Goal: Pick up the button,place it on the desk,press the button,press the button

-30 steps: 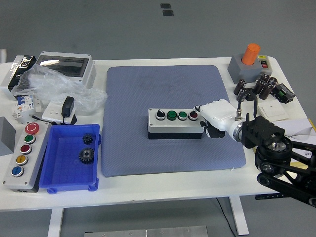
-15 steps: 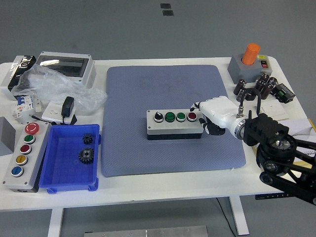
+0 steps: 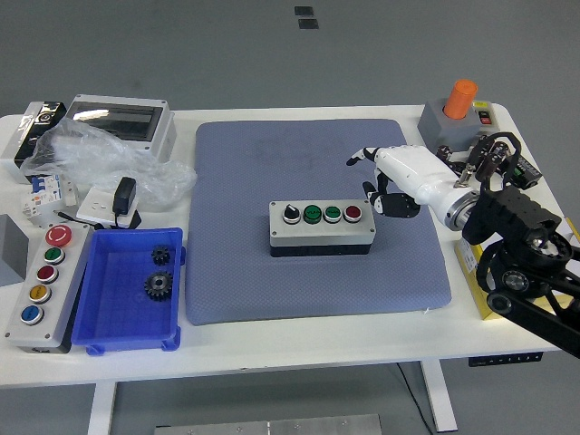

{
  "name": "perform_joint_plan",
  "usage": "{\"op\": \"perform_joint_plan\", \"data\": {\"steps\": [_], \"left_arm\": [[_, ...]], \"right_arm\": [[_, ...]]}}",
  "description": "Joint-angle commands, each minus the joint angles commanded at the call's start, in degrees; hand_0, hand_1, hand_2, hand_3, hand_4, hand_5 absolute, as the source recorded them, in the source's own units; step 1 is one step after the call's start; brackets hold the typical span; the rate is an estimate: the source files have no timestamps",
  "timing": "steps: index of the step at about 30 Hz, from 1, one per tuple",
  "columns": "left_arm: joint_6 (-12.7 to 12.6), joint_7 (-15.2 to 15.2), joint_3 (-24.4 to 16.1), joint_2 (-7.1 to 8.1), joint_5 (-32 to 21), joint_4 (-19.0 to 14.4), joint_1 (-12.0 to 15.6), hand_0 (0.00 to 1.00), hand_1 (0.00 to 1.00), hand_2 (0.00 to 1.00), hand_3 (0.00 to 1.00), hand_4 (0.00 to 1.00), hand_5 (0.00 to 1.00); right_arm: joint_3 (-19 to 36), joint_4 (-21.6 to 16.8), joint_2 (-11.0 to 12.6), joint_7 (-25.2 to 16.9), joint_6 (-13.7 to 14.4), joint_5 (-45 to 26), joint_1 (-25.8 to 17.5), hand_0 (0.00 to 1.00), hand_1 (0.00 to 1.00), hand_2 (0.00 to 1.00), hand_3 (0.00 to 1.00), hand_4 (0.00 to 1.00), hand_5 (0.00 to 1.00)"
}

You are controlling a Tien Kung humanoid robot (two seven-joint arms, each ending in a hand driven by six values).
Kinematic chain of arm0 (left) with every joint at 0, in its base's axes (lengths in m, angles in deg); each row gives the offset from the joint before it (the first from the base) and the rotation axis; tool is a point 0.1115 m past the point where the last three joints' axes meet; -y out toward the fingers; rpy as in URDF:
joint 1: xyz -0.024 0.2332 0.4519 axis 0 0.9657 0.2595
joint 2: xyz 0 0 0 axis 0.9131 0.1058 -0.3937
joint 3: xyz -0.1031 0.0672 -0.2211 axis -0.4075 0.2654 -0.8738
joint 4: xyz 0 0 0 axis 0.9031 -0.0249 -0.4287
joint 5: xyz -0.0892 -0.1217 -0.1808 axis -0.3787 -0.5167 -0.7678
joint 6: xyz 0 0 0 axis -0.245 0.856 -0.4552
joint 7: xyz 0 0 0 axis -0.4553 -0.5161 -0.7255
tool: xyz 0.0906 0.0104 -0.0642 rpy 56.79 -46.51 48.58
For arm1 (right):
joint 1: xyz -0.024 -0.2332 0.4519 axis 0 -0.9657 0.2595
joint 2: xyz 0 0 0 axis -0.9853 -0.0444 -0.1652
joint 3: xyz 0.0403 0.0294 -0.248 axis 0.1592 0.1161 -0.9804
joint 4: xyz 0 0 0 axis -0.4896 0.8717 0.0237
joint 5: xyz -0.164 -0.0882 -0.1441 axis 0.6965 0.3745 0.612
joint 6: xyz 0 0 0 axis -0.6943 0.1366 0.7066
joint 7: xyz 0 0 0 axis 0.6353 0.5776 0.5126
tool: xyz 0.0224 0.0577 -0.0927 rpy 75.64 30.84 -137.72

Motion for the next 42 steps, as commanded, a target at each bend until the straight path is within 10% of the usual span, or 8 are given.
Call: {"op": "perform_joint_plan", "data": {"steps": [2, 3, 8, 9, 12, 21, 42], "left_arm": [[-0.03, -0.07, -0.01, -0.06, -0.03, 0.00, 0.10, 0.691, 0.709, 0.636, 0.625, 0.596, 0.385], [-0.05, -0.10, -0.04, -0.10, -0.02, -0.01, 0.13, 0.691, 0.709, 0.636, 0.625, 0.598, 0.386], [-0.05, -0.23, -0.30, -0.19, 0.14, -0.02, 0.28, 0.691, 0.709, 0.636, 0.625, 0.598, 0.386], [-0.05, -0.24, -0.37, -0.19, 0.18, -0.02, 0.31, 0.691, 0.709, 0.636, 0.625, 0.598, 0.385], [-0.05, -0.28, -0.74, -0.13, 0.39, -0.03, 0.39, 0.691, 0.709, 0.636, 0.625, 0.598, 0.385], [0.03, -0.49, -1.29, 0.23, 0.91, 0.01, 0.74, 0.691, 0.709, 0.636, 0.627, 0.599, 0.385], [0.88, -1.48, -4.03, 0.48, 3.48, -0.24, 0.13, 0.691, 0.708, 0.637, 0.630, 0.607, 0.383]], "right_arm": [[2.45, 1.14, -1.24, -2.65, 2.37, -2.60, -1.74, 0.517, 0.513, 0.540, 0.850, 0.789, 0.315], [3.55, 1.63, -1.77, -3.86, 3.38, -3.77, -2.45, 0.815, 0.776, 0.820, 0.918, 0.998, 0.548], [9.66, 5.05, -4.79, -11.04, 8.10, -11.04, -6.37, 0.815, 0.776, 0.820, 0.918, 0.998, 0.548], [10.69, 5.63, -5.23, -12.32, 8.63, -12.41, -7.02, 0.869, 0.821, 0.857, 0.906, 0.998, 0.740], [13.78, 7.65, -6.72, -17.13, 10.01, -18.27, -9.43, 0.869, 0.821, 0.857, 0.906, 0.998, 0.740], [18.17, 11.75, -8.91, -30.21, 7.67, -36.44, -14.64, 0.887, 0.818, 0.830, 0.836, 0.998, 0.973], [29.18, 7.63, -7.41, -37.41, 6.29, -51.80, -20.39, 0.881, 0.802, 0.801, 0.799, 0.998, 0.998]]}}
